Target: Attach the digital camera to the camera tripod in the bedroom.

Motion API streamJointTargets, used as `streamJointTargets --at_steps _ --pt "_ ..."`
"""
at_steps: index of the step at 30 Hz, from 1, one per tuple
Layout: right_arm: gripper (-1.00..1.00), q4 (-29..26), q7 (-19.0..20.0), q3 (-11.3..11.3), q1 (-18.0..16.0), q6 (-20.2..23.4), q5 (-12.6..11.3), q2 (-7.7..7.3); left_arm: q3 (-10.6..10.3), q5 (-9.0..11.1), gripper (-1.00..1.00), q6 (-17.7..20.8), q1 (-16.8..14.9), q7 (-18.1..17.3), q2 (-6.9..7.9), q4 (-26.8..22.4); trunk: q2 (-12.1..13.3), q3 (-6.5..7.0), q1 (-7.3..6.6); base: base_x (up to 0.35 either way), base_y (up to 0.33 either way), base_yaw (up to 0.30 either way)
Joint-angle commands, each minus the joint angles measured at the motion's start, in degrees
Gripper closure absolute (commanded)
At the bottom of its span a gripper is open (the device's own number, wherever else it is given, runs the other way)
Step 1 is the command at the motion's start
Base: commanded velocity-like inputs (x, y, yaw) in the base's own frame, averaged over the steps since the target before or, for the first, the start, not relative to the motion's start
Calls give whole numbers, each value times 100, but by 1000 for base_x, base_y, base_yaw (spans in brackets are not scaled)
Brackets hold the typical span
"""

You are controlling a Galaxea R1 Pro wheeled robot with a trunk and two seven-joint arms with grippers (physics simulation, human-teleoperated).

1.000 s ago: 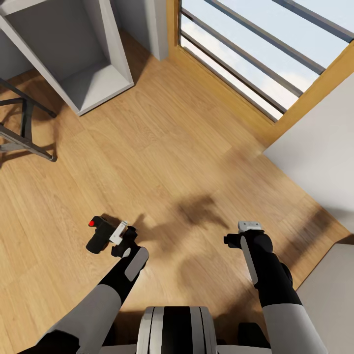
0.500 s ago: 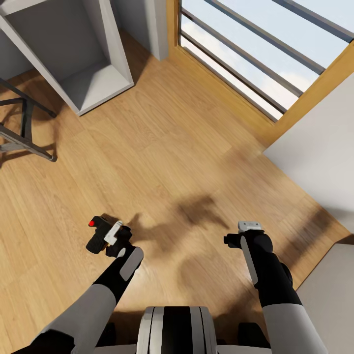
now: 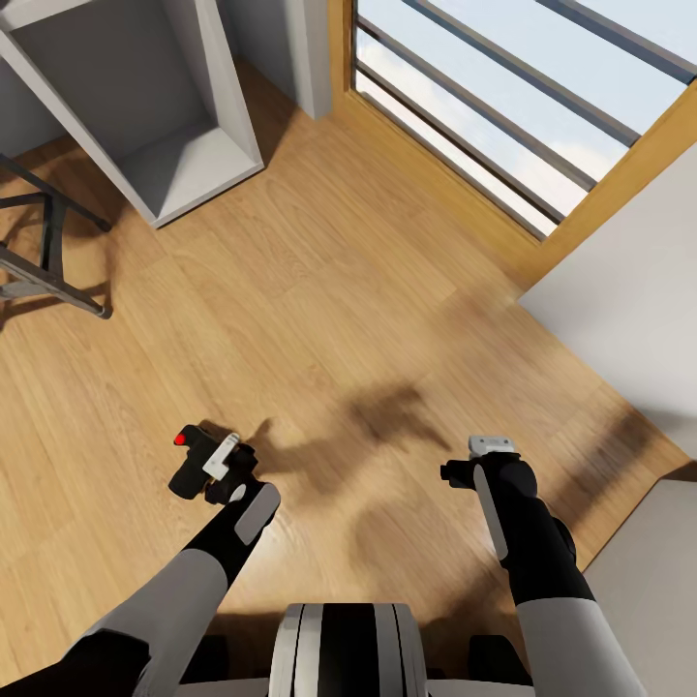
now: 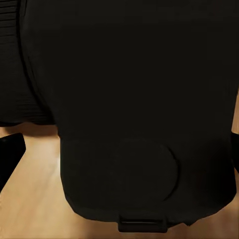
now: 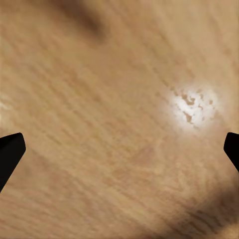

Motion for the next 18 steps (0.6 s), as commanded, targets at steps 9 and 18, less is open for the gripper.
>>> streamJointTargets --at_steps 9,18 --pt "-100 -5 20 -8 -2 26 35 5 -42 42 100 -27 -8 27 0 6 -1 -3 -1 0 0 0" --pt "-100 -5 20 -8 -2 26 35 5 -42 33 100 -23 -8 26 0 -66 -1 -3 -1 0 0 0"
